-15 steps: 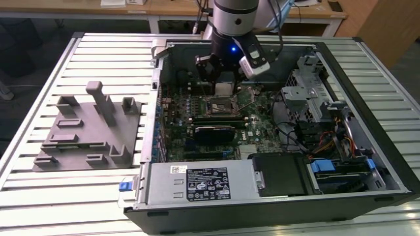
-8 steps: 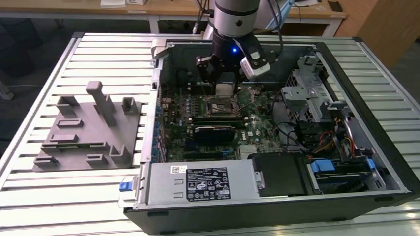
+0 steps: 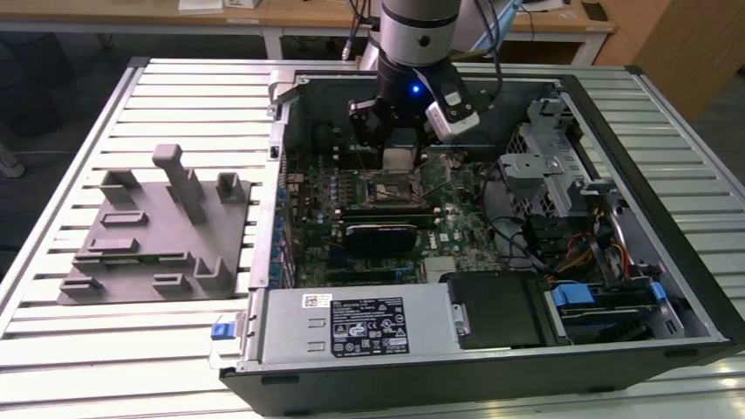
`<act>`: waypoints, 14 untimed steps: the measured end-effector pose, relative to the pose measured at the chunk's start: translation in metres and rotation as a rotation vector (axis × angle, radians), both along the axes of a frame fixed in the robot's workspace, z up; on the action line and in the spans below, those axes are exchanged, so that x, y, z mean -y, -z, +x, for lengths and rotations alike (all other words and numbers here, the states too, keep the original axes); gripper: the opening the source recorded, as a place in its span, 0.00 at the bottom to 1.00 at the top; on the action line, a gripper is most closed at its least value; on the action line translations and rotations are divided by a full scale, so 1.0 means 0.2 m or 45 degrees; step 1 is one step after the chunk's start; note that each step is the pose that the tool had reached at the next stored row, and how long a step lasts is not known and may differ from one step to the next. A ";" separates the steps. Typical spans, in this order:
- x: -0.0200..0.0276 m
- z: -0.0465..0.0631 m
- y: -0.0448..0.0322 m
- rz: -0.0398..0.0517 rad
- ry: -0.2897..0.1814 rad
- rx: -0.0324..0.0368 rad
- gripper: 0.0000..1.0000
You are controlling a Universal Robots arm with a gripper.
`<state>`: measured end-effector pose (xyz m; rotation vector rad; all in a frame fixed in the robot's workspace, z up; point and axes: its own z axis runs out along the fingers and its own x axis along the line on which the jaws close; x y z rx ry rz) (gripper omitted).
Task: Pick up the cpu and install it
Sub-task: 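Place the cpu into insertion slot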
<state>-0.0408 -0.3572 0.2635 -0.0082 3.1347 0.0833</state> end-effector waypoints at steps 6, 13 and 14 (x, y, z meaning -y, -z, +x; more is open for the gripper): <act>0.000 0.00 0.000 0.000 0.053 0.0001 0.54; 0.000 0.00 0.000 0.000 0.214 0.0000 0.54; 0.000 0.00 0.001 0.000 0.237 0.0000 0.54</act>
